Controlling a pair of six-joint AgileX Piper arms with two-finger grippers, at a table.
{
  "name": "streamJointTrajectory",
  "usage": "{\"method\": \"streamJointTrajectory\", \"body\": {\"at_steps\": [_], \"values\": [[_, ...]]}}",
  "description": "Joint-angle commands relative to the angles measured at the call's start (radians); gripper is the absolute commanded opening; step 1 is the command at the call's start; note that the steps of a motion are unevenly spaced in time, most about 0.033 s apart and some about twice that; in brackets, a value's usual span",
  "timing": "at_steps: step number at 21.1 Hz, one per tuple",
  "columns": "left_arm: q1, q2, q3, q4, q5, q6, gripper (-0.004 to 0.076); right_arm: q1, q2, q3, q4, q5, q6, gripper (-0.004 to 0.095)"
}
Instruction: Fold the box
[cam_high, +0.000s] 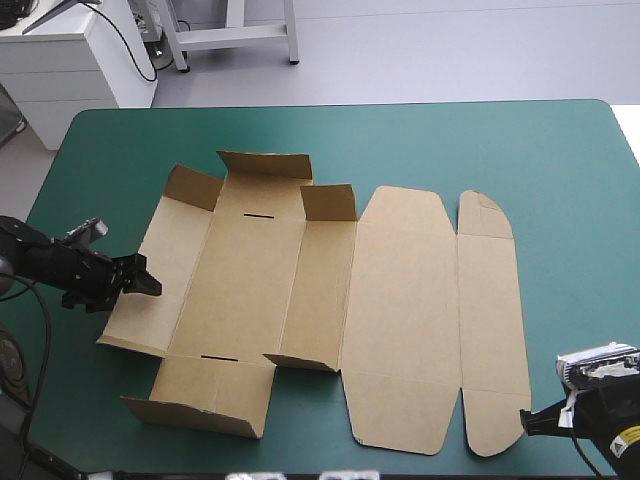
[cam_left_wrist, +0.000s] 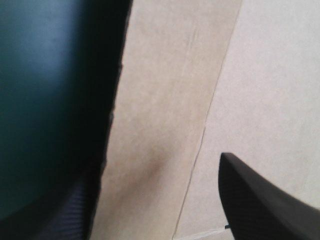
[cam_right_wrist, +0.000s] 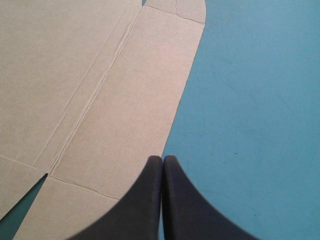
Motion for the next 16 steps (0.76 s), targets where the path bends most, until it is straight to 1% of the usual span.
{"method": "streamJointTrajectory", "body": {"at_steps": [1, 2, 4, 7, 8, 9, 10, 11, 14, 16], "values": [[-0.034, -0.035, -0.018, -0.057, 0.096, -0.020, 0.0474, -0.007, 0.013, -0.026, -0.007, -0.070, -0.006, -0.0021], [-0.041, -0.035, -0.018, -0.057, 0.096, -0.032, 0.0474, -0.007, 0.013, -0.026, -0.007, -0.071, -0.006, -0.0021], [-0.067, -0.035, -0.018, -0.053, 0.096, -0.039, 0.0442, -0.007, 0.013, -0.026, -0.007, -0.072, -0.006, -0.0021], [-0.088, -0.035, -0.018, -0.053, 0.096, -0.039, 0.0308, -0.007, 0.013, -0.026, -0.007, -0.072, -0.006, -0.0021], [-0.094, -0.035, -0.018, -0.053, 0.096, -0.060, 0.0187, -0.007, 0.013, -0.026, -0.007, -0.072, -0.006, -0.0021], [-0.094, -0.035, -0.018, -0.053, 0.096, -0.084, 0.0045, -0.007, 0.013, -0.026, -0.007, -0.074, -0.006, -0.0021], [-0.094, -0.035, -0.018, -0.053, 0.096, -0.091, -0.0003, -0.007, 0.013, -0.026, -0.007, -0.074, -0.006, -0.0021], [-0.094, -0.037, -0.018, -0.058, 0.096, -0.091, 0.0012, -0.007, 0.013, -0.026, -0.007, -0.076, -0.006, -0.0021], [-0.094, -0.044, -0.018, -0.134, 0.096, -0.081, 0.0014, -0.007, 0.013, -0.026, -0.007, -0.076, -0.006, -0.0021], [-0.094, -0.070, -0.025, -0.303, 0.094, 0.090, 0.0013, -0.007, 0.013, -0.026, -0.007, -0.076, -0.006, -0.0021]]}}
